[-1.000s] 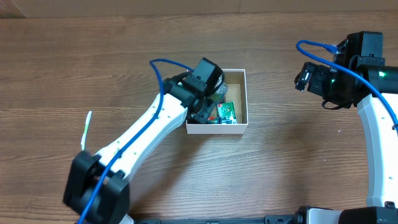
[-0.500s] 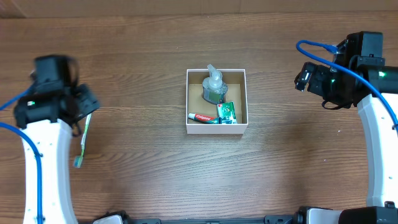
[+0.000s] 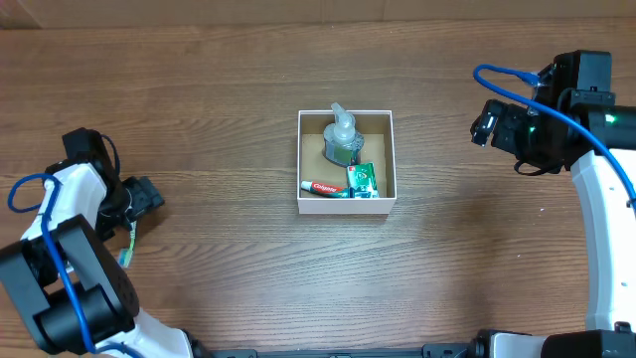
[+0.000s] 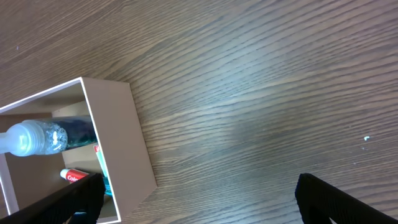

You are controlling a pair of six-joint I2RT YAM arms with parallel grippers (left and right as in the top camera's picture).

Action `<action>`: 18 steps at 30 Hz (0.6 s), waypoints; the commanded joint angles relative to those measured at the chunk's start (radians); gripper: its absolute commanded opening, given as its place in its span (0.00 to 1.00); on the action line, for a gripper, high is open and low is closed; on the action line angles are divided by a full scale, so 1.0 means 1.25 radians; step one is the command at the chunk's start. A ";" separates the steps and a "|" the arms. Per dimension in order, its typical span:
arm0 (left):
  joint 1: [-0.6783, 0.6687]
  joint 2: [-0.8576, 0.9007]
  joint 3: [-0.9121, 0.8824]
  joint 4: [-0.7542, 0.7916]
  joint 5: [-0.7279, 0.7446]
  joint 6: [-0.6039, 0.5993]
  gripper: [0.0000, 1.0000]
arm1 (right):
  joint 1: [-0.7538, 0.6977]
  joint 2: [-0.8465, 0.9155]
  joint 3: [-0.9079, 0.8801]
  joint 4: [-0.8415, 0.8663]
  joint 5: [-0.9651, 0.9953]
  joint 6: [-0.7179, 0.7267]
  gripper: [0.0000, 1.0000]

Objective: Pack container
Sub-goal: 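Grasp the green-white toothbrush with the left gripper, then lower the toothbrush into the box and release it, left gripper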

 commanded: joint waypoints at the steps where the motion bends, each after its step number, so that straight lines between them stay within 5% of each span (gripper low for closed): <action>1: 0.000 0.047 -0.002 0.021 0.069 0.074 0.93 | -0.002 -0.004 0.001 0.005 -0.005 -0.002 1.00; 6: 0.000 0.085 -0.002 0.025 0.075 0.072 0.87 | -0.002 -0.004 0.001 0.005 -0.005 -0.002 1.00; 12: 0.000 0.085 -0.002 0.016 0.078 0.072 0.18 | -0.002 -0.004 0.001 0.005 -0.005 -0.002 1.00; 15: 0.000 0.085 -0.002 0.013 0.078 0.069 0.04 | -0.002 -0.004 0.001 0.007 -0.005 -0.002 1.00; 18: 0.000 0.085 -0.002 0.009 0.078 0.060 0.04 | -0.002 -0.004 0.001 0.007 -0.005 -0.002 1.00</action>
